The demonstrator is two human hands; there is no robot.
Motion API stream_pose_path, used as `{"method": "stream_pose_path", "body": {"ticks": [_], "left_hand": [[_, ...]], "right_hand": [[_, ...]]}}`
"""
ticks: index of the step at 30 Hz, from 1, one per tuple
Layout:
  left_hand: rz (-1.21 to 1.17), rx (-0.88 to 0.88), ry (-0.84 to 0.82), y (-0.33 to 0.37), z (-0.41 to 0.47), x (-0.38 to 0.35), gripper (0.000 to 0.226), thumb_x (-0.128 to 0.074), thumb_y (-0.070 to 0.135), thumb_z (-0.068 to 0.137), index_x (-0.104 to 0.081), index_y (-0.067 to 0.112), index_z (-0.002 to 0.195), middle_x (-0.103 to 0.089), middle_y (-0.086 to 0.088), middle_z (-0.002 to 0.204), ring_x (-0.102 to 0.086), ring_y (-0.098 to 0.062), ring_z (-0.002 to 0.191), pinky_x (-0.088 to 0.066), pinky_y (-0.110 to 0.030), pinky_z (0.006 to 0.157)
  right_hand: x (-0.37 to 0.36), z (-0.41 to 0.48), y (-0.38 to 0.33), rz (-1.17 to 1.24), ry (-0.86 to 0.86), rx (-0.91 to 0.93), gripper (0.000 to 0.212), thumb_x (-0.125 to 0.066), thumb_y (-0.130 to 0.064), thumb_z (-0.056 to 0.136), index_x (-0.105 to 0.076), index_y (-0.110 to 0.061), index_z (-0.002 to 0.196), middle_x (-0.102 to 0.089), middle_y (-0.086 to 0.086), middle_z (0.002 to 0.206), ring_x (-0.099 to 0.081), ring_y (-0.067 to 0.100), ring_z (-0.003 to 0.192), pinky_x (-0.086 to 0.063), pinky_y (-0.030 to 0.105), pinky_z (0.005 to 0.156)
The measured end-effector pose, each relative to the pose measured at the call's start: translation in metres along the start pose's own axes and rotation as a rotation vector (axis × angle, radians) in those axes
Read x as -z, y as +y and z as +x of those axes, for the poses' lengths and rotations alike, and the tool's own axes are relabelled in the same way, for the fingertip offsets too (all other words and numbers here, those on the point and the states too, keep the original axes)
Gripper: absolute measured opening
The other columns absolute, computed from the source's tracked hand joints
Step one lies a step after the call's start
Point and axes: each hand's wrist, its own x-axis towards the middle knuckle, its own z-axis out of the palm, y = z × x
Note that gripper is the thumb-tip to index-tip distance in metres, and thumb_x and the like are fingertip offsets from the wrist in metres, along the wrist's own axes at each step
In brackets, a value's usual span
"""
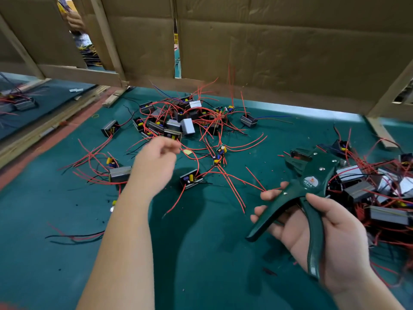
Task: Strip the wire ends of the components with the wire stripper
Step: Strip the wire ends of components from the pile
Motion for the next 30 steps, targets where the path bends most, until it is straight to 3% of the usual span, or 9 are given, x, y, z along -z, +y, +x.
{"method": "stream_pose_path", "body": {"ticks": [4,6,11,16,19,23,26,28,30], "left_hand": [[0.290,0.001,-0.252,-0.008,-0.004,-0.005,0.008,-0.072,0.030,0.081,-0.065,0.034,0.080,-0.065,0.018,0.083,-0.061,-0.002,0.082,-0.039,-0.016,0.069],[0.299,0.020,-0.333,-0.009,-0.005,-0.004,0.025,-0.081,0.044,0.070,-0.068,0.032,0.087,-0.066,0.018,0.081,-0.062,0.000,0.077,-0.041,-0.016,0.065],[0.231,0.095,-0.317,-0.006,-0.009,-0.006,0.046,-0.086,0.046,0.062,-0.050,0.033,0.087,-0.067,0.010,0.067,-0.064,-0.013,0.048,-0.054,-0.031,0.053],[0.126,-0.157,-0.335,0.006,-0.012,-0.008,0.026,-0.072,0.056,0.067,-0.060,0.041,0.085,-0.060,0.017,0.075,-0.047,-0.002,0.051,-0.042,-0.030,0.059],[0.068,-0.251,-0.613,0.018,-0.018,0.004,0.044,-0.061,0.030,0.063,-0.066,0.052,0.101,-0.058,0.022,0.105,-0.057,-0.002,0.088,-0.043,-0.025,0.079],[0.287,-0.325,-0.919,0.022,-0.027,0.007,0.087,-0.050,0.004,0.058,-0.048,0.061,0.123,-0.030,0.031,0.145,-0.026,0.012,0.135,-0.022,-0.012,0.109],[0.377,-0.330,-0.890,0.020,-0.025,0.002,0.092,-0.047,-0.010,0.063,-0.045,0.066,0.116,-0.024,0.031,0.146,-0.020,0.011,0.136,-0.018,-0.011,0.110],[0.396,-0.334,-0.851,0.015,-0.020,0.001,0.088,-0.046,-0.014,0.064,-0.055,0.063,0.105,-0.035,0.032,0.138,-0.029,0.012,0.131,-0.022,-0.005,0.103],[0.402,-0.327,-0.823,0.010,-0.017,-0.002,0.077,-0.054,-0.014,0.067,-0.067,0.058,0.090,-0.049,0.034,0.125,-0.040,0.011,0.124,-0.031,-0.013,0.103]], "right_hand": [[-0.001,-0.001,0.000,0.015,-0.011,-0.033,0.066,-0.092,-0.033,0.047,-0.072,-0.009,0.106,-0.067,0.023,0.101,-0.067,0.041,0.086,-0.056,0.054,0.078],[0.000,-0.001,-0.001,0.022,-0.017,-0.027,0.074,-0.091,-0.035,0.051,-0.068,-0.011,0.118,-0.067,0.023,0.105,-0.068,0.037,0.089,-0.056,0.053,0.081],[0.001,-0.003,-0.007,0.043,-0.012,-0.039,0.072,-0.082,-0.033,0.055,-0.066,-0.011,0.122,-0.067,0.028,0.109,-0.068,0.033,0.083,-0.058,0.047,0.075],[0.000,-0.004,-0.011,0.084,0.011,-0.102,0.058,-0.054,-0.038,0.075,-0.068,0.007,0.109,-0.062,0.035,0.115,-0.067,0.036,0.073,-0.058,0.047,0.068],[-0.001,-0.004,-0.009,0.073,0.014,-0.133,0.059,-0.058,-0.039,0.070,-0.069,0.010,0.102,-0.061,0.038,0.114,-0.066,0.037,0.071,-0.058,0.047,0.066],[-0.004,-0.002,-0.006,0.050,0.009,-0.147,0.063,-0.075,-0.038,0.056,-0.071,0.007,0.100,-0.061,0.039,0.111,-0.066,0.038,0.071,-0.059,0.047,0.066],[-0.004,-0.002,-0.006,0.043,-0.017,-0.135,0.079,-0.084,-0.038,0.049,-0.065,0.010,0.109,-0.060,0.040,0.111,-0.065,0.040,0.076,-0.058,0.046,0.068],[-0.004,-0.002,-0.006,0.054,-0.018,-0.139,0.077,-0.079,-0.038,0.055,-0.063,0.010,0.112,-0.061,0.039,0.111,-0.065,0.040,0.076,-0.058,0.046,0.068],[-0.003,-0.002,-0.006,0.068,-0.009,-0.148,0.069,-0.066,-0.040,0.066,-0.062,0.010,0.114,-0.061,0.040,0.111,-0.065,0.040,0.075,-0.058,0.046,0.067]]}}
